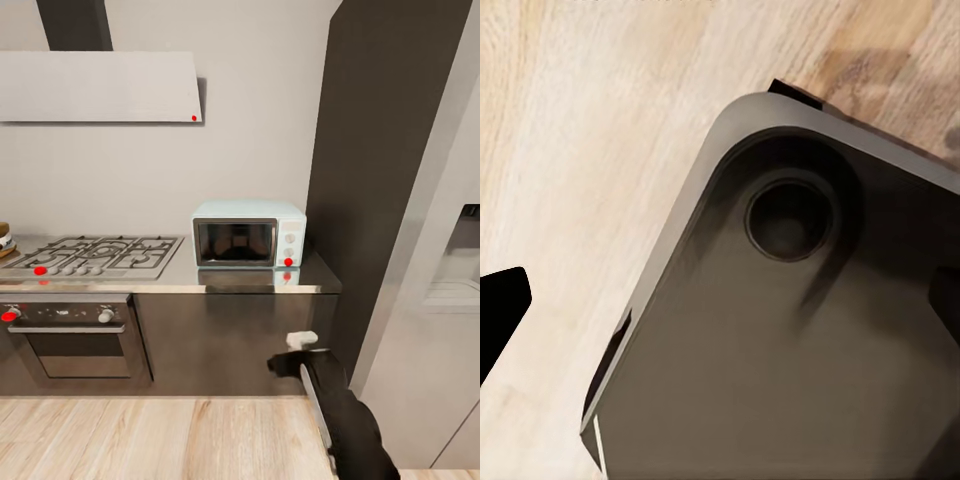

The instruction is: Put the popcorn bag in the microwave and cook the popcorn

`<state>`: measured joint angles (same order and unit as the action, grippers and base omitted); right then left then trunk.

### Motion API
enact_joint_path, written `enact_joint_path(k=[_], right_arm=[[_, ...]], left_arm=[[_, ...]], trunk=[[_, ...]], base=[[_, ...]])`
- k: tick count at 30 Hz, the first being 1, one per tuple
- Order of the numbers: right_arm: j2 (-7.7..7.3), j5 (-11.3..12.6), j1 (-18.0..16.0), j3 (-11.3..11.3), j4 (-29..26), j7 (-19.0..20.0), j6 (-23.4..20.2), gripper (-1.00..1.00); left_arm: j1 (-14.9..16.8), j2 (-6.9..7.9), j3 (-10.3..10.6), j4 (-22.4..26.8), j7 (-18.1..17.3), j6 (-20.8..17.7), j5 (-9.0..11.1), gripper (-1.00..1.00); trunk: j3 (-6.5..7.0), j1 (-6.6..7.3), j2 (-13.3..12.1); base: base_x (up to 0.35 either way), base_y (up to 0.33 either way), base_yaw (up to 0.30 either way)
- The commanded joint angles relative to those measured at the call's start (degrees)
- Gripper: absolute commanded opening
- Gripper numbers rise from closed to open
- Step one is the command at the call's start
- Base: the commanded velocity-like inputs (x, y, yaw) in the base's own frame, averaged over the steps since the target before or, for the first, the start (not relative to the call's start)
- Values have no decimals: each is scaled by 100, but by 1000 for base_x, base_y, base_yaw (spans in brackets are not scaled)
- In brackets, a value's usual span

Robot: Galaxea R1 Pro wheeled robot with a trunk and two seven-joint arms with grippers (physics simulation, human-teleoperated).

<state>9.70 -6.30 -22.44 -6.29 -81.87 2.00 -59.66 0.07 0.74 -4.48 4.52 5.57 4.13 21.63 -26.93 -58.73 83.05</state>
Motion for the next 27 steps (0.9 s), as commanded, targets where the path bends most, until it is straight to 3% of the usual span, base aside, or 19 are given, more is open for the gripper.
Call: enact_joint_path(k=[1, 3, 5, 8, 9, 11, 17, 20, 23, 27], right_arm=[[30, -57, -559, 1, -48, 7, -34, 100], [30, -70, -1362, 8, -86, -14, -34, 100], [30, -77, -1938, 31, -107, -24, -34, 100], [30, -108, -2272, 65, -245, -146, 88, 100], [30, -102, -2283, 65, -211, -230, 432, 100], [30, -100, -2289, 66, -175, -356, 688, 100], [30, -86, -2285, 60, -133, -405, 793, 100], [30, -63, -2284, 58, 147, -410, 933, 100], [30, -57, -2285, 57, 732, -415, 1530, 100], [30, -43, -2285, 56, 952, -419, 2083, 100]], left_arm=[[-2, -1, -44, 5, 5, 9, -18, 100], [-1, -3, -40, 2, 5, 9, -18, 100], [-2, -3, -37, -2, 5, 9, -18, 100], [-2, -3, -42, 0, 5, 9, -18, 100], [-3, -5, -35, 1, 5, 11, -28, 100], [-1, -7, -29, 11, 5, 16, -38, 100], [-1, -4, -25, 7, 5, 15, -30, 100], [-2, -3, -22, 7, 5, 13, -28, 100], [-4, -8, -21, 13, 2, 10, -41, 100], [-3, -5, 4, 14, -17, -35, -68, 100]], trunk=[[-7, 0, 3], [-7, 0, 3], [-7, 0, 3], [-7, 0, 3], [-7, 0, 3], [-7, 0, 3], [-7, 0, 3], [-7, 0, 3], [-7, 0, 3], [-7, 0, 3]], base=[[0, 0, 0], [0, 0, 0], [0, 0, 0], [0, 0, 0], [0, 0, 0], [0, 0, 0], [0, 0, 0], [0, 0, 0], [67, 0, 0], [275, 0, 0]])
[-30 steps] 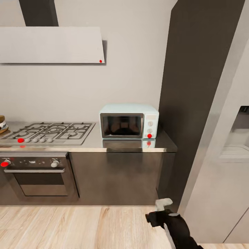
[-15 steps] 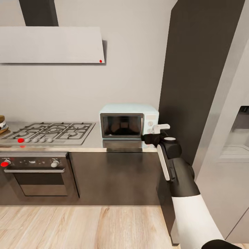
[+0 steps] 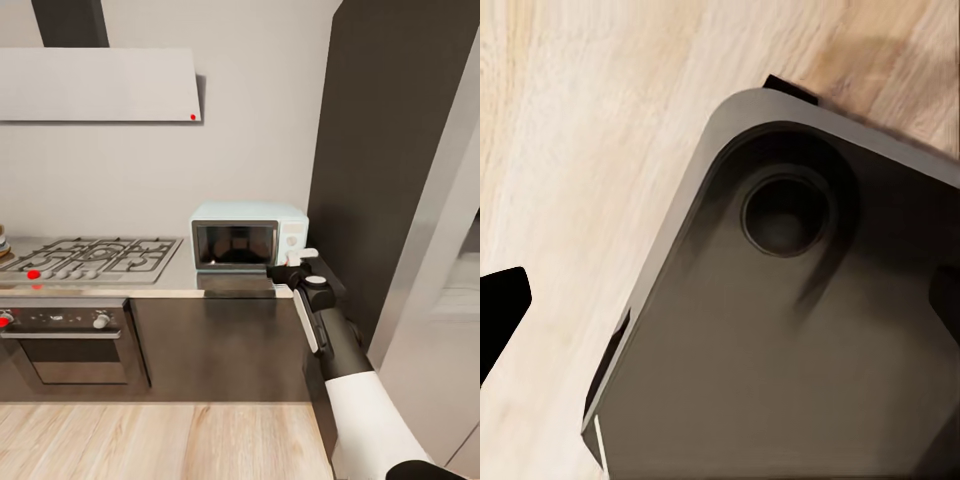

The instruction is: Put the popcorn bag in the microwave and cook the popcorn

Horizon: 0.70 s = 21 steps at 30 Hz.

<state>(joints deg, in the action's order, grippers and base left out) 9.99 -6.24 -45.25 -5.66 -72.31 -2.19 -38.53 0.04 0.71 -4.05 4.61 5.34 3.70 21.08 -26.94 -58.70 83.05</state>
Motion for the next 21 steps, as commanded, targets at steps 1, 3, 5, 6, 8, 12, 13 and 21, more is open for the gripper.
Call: enact_joint_path(k=[1, 3, 5, 6, 8, 12, 13, 21], right_arm=[[0, -46, -3, -9, 55, -1, 139, 100], [0, -46, -2, -8, 182, 1, 315, 100], [0, -51, -4, -12, 270, 0, 383, 100], [0, -52, -3, -13, 291, 0, 399, 100], [0, -52, -2, -14, 306, -1, 411, 100], [0, -53, -4, 0, 329, -1, 402, 100], [0, -56, -5, 2, 330, -4, 400, 100], [0, -36, -9, 12, 417, -407, 520, 100]], left_arm=[[3, -1, -37, 5, 4, 4, -14, 100], [0, -1, -35, 5, 2, 1, -15, 100], [0, 0, -35, 5, 2, -2, -16, 100], [2, 0, -34, 5, 2, -4, -15, 100], [2, 0, -34, 5, 2, 7, -15, 100], [-2, 0, -27, 5, 2, 42, -22, 100], [0, 0, -26, 2, 2, 43, -23, 100], [3, -4, -36, -4, 8, 53, -8, 100]], trunk=[[-6, -3, 3], [-6, -3, 3], [-6, -3, 3], [-6, -3, 3], [-6, -3, 3], [-6, -3, 3], [-6, -3, 3], [-6, -3, 3]], base=[[315, 0, 0], [319, 0, 0], [322, 0, 0], [323, 0, 0], [324, 0, 0], [324, 0, 0], [324, 0, 0], [176, 33, 0]])
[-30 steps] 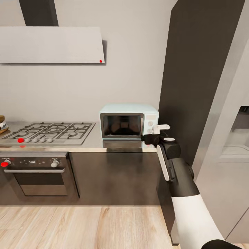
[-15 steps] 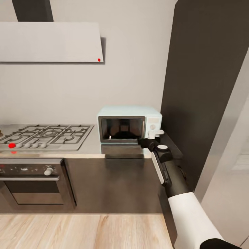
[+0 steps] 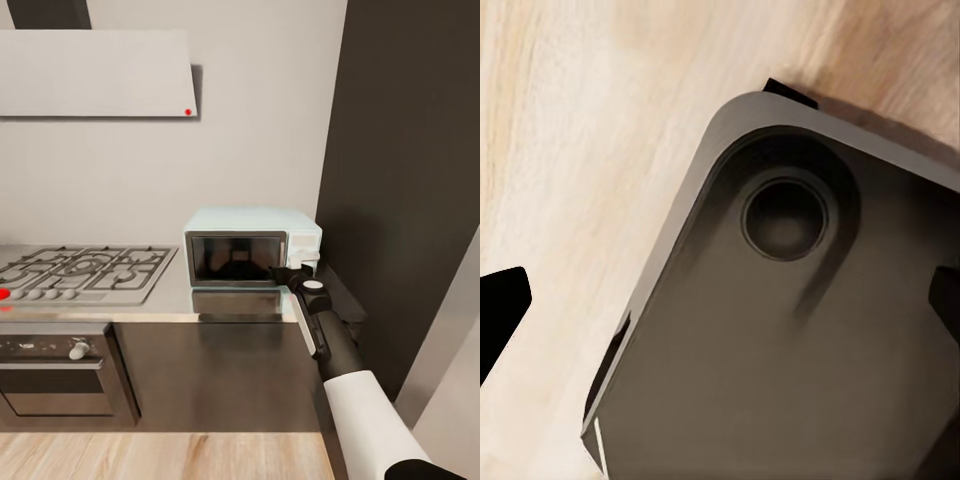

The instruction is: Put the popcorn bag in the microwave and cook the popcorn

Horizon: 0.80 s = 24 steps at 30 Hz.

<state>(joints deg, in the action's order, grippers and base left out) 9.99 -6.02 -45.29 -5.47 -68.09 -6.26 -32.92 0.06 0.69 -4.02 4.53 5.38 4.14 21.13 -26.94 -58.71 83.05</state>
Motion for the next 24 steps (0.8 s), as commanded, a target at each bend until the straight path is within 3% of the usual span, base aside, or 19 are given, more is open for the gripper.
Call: enact_joint_path(k=[1, 7, 24], right_arm=[[1, -58, -1, -7, 4, -3, -36, 100], [1, -58, -2, -11, 14, -1, -32, 100], [-53, -86, -5, 225, 8, -40, -25, 100]], left_arm=[[-1, -5, -34, 4, -2, 8, -21, 100], [-2, -2, -27, 4, -10, 8, -29, 100], [0, 1, -25, 4, -5, 9, -30, 100]], trunk=[[-6, -2, 3], [-6, -2, 3], [-6, -2, 3]], base=[[193, 199, 0], [190, 205, 0], [6, 6, 0]])
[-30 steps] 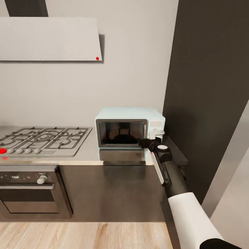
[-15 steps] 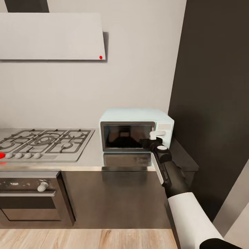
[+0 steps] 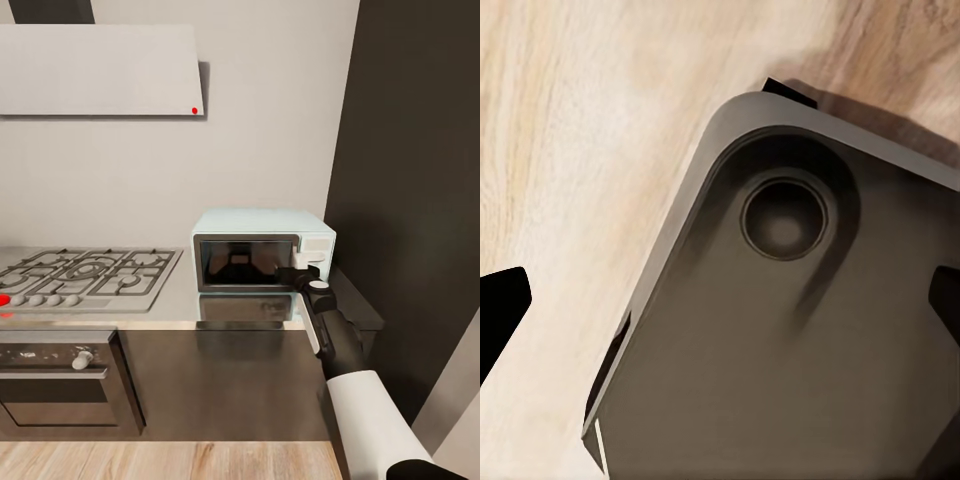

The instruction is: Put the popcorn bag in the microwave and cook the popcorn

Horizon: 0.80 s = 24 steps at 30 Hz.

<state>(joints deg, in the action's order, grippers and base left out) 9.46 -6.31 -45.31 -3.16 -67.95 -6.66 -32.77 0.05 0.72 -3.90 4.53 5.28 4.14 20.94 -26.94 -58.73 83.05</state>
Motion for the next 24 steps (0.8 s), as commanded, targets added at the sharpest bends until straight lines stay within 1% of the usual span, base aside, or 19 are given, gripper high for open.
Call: enact_joint_path(k=[1, 2, 4, 6, 12, 19, 21, 24], right_arm=[[-11, -51, -4, 6, -5, 3, -38, 100], [-12, -48, -2, 44, -5, 5, -38, 100], [-14, -50, -4, 278, -8, 10, -37, 100], [-14, -53, -2, 395, -8, 29, -37, 100], [-14, -63, -1, 429, 0, 46, -37, 100], [-6, -45, 0, 417, 1, 96, -43, 100], [-5, -31, -1, 413, 1, 202, -52, 100], [-5, -28, -3, 415, 1, 262, -48, 100]], left_arm=[[1, -2, -40, 4, 8, 10, -5, 100], [0, -2, -40, 4, 8, 11, -4, 100], [1, -2, -46, 4, 14, 15, 3, 100], [1, -3, -45, 4, 10, 13, -5, 100], [1, -2, -38, 4, 0, 8, -11, 100], [2, -2, -40, 4, 8, 15, -11, 100], [0, -2, -40, 4, 9, 14, -11, 100], [-2, -2, -40, 4, 9, 16, -7, 100]], trunk=[[-6, 0, 3], [-6, 0, 3], [-6, 0, 3], [-6, 0, 3], [-6, 0, 3], [-6, 0, 3], [-6, 0, 3], [-6, 0, 3]], base=[[0, 0, 0], [0, 0, 0], [0, 0, 0], [11, 0, 0], [165, 0, 0], [13, 0, 0], [0, 0, 0], [0, 0, 0]])
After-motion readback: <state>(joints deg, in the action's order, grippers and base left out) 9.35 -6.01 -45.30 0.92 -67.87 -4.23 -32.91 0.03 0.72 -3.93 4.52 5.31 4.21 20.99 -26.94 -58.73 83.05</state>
